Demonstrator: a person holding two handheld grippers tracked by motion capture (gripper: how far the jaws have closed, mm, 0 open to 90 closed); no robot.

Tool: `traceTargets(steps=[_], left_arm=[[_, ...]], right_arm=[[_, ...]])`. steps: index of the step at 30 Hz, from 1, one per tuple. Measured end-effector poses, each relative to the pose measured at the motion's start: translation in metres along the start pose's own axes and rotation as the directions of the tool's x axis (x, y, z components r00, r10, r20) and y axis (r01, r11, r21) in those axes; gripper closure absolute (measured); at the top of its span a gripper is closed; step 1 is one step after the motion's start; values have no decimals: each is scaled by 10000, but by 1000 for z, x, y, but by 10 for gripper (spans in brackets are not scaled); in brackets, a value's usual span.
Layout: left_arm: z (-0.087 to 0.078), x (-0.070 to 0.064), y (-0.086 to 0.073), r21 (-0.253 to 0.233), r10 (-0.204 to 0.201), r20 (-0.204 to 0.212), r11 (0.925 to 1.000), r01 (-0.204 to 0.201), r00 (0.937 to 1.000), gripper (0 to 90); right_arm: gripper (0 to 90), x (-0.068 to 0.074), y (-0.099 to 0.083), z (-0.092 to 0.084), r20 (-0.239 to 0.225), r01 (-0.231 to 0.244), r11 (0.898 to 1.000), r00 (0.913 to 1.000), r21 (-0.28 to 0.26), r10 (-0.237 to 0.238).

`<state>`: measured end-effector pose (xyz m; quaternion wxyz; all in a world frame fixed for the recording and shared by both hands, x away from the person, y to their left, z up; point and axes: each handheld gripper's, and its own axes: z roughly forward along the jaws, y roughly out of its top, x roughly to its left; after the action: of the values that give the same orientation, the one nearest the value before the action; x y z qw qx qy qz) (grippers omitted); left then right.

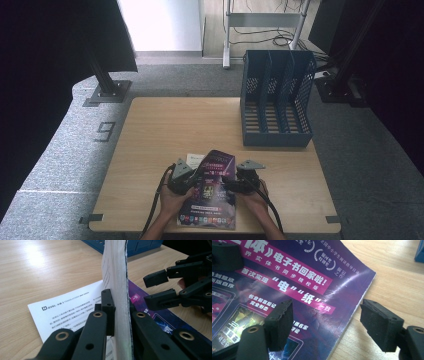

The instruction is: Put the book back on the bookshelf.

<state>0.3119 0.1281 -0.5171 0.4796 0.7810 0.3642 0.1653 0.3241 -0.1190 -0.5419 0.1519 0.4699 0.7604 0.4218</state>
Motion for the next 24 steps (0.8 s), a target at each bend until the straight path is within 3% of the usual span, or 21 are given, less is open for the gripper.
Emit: traceTargets(steps=[6, 24], left_arm=[[-4, -3, 3, -174, 182, 107, 9997, -180, 9998, 863], [-19, -11, 15, -884, 469, 459, 9952, -427, 9978, 865]], right_arm=[[225, 0, 2, -4, -34, 163, 9997, 9999, -201, -164], [190, -5, 5, -9, -547, -128, 9989, 9985, -454, 103]])
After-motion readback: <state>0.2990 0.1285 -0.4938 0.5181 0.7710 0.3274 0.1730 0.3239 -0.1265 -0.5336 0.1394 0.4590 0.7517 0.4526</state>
